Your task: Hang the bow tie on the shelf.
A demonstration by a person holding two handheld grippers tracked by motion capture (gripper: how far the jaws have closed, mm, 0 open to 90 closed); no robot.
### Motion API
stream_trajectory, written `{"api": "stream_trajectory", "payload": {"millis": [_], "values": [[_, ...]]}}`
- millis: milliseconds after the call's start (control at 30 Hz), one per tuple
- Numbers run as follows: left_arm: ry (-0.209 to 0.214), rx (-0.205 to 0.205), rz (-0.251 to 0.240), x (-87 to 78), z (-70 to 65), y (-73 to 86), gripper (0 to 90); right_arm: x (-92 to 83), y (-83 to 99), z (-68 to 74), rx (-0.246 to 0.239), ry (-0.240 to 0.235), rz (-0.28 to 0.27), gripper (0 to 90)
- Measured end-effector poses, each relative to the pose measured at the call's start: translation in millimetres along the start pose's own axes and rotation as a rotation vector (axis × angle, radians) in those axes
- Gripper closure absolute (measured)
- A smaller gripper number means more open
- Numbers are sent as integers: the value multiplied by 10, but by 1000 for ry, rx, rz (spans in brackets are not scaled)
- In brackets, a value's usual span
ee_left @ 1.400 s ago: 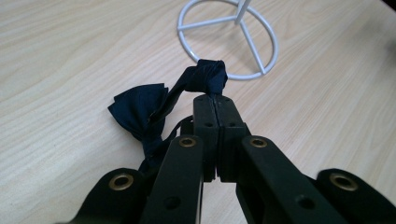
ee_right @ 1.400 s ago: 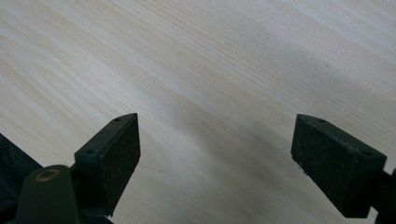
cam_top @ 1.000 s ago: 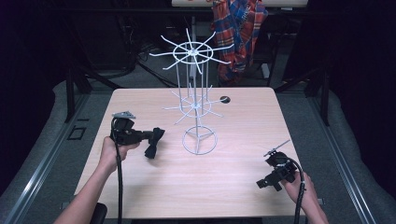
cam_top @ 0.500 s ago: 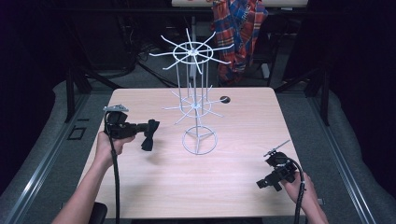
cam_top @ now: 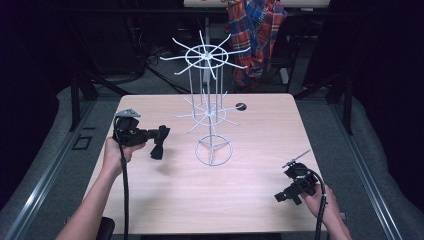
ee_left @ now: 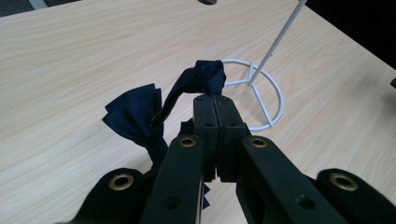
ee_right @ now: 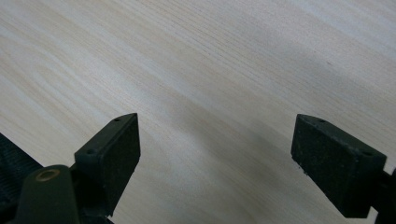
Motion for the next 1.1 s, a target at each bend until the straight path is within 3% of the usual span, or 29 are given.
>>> {"api": "stream_trajectory", "payload": {"millis": [67, 100, 133, 267, 600, 1000, 1100], "values": [[-1, 1, 0, -1, -5, -12, 897, 0, 1, 1, 4, -1, -1, 154], [-3, 4, 1, -6, -8, -23, 897, -14, 0, -8, -5, 27, 6, 154], [-3, 9, 4, -7, -15, -38, 896, -1, 1, 0, 4, 4, -3, 154], [-5, 11, 11, 6, -30, -64, 896, 11, 4, 14, 16, -3, -17, 154], [-5, 9, 15, 5, -35, -102, 896, -9, 3, -11, -12, 4, 8, 154], [-5, 9, 21, -36, -39, -176, 897, 9, -4, 17, 15, -7, -15, 154], [-5, 10, 18, -48, -41, -196, 897, 6, -6, 6, 1, -2, -5, 154]]}}
Point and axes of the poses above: each handheld gripper's, and its own axes: x roughly forward along the jaws, y roughly out of its underside, z roughly to its left, the point moved 2 cm from there along x, roughly forward along the jaws, and after that the axes turned 9 degrees about y, right-handed, at the moved point
